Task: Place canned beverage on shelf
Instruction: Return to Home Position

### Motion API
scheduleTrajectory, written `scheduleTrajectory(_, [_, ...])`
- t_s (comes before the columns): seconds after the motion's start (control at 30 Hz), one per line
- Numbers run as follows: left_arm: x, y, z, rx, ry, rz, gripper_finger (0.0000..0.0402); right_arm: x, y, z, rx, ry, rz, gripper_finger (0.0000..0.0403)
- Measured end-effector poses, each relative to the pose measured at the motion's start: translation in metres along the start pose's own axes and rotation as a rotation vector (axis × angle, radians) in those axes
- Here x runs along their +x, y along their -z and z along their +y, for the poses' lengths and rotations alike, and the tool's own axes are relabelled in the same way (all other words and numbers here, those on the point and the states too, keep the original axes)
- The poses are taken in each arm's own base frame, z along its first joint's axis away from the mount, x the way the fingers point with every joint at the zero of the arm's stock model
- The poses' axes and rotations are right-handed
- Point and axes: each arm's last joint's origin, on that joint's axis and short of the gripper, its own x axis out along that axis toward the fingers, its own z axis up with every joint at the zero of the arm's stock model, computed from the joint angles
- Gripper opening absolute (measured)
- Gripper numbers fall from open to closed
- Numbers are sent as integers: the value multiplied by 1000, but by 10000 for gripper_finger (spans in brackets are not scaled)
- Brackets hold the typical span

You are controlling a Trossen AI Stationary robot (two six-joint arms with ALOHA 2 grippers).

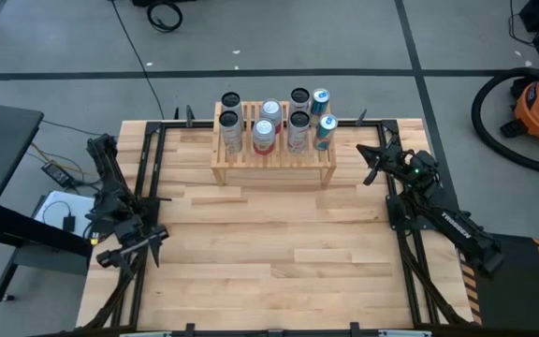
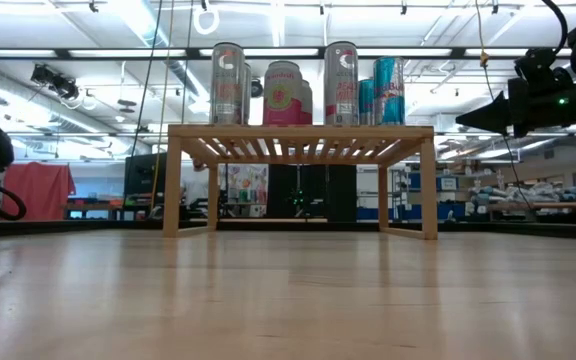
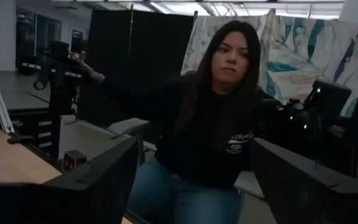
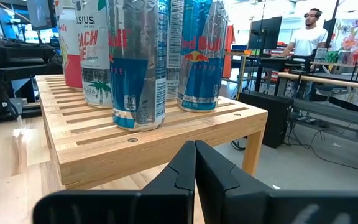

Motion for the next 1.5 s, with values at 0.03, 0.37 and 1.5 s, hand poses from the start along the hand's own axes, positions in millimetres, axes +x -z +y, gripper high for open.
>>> scheduleTrajectory(0.03, [0,5,1,0,1,-9,314,0,0,0,0,0,0,13])
scheduleTrajectory(0.37, [0,15,3,6,-14,75,314,0,0,0,0,0,0,13])
scheduleTrajectory(1.5, [0,15,3,7,-15,79,314,0,0,0,0,0,0,13])
